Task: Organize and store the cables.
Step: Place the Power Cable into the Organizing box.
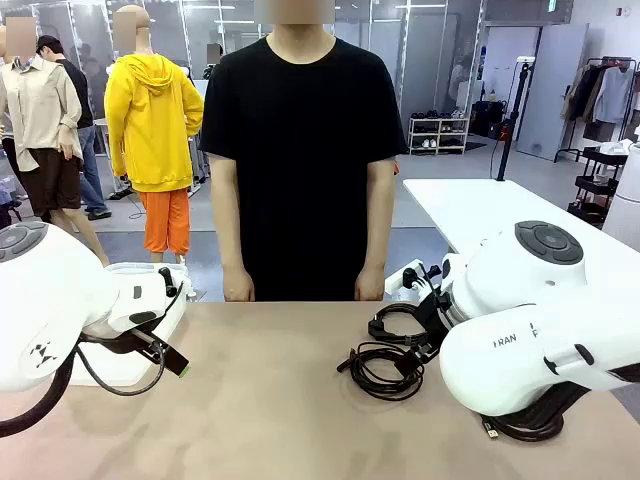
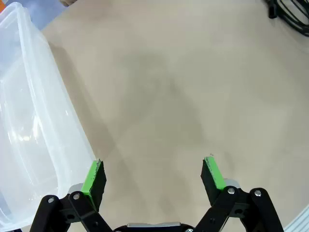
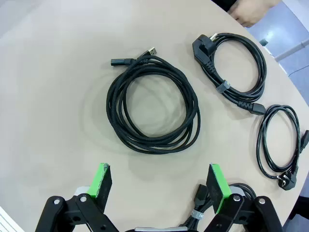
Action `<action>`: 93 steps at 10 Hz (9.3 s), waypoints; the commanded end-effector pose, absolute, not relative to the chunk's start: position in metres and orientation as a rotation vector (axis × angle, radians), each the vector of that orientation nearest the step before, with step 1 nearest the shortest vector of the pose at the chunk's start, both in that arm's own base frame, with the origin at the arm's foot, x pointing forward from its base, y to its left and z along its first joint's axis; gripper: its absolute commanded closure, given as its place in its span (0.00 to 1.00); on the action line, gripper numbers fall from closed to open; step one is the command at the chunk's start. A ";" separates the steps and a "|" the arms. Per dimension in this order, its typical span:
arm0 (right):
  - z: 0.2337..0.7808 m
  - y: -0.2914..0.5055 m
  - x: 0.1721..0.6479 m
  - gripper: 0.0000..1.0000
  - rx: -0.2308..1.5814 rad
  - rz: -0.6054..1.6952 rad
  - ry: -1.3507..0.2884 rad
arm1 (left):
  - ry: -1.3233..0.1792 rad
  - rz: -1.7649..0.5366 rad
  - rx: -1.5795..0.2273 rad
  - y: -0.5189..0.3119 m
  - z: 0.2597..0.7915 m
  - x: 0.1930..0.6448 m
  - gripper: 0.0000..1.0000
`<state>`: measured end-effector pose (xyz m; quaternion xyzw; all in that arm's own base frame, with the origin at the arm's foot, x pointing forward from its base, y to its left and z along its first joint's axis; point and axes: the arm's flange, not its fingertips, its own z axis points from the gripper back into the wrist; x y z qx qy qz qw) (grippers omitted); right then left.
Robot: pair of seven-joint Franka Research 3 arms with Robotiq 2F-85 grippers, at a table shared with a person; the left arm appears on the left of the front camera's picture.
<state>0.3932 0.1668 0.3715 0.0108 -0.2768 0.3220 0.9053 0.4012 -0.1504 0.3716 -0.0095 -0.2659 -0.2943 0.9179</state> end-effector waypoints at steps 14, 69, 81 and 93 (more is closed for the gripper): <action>0.418 0.141 0.408 0.00 0.126 0.723 -0.556 | -0.500 -0.706 -0.147 -0.124 0.425 0.393 0.00; 0.519 -0.144 0.357 0.00 0.321 0.646 -0.696 | -0.831 -0.320 -0.265 0.206 0.517 0.275 0.00; 0.446 0.128 0.514 0.00 0.023 1.221 -0.368 | -0.831 -0.320 -0.265 0.206 0.517 0.275 0.00; 0.429 0.134 0.553 0.00 0.049 1.392 -0.301 | -0.831 -0.320 -0.265 0.206 0.517 0.275 0.00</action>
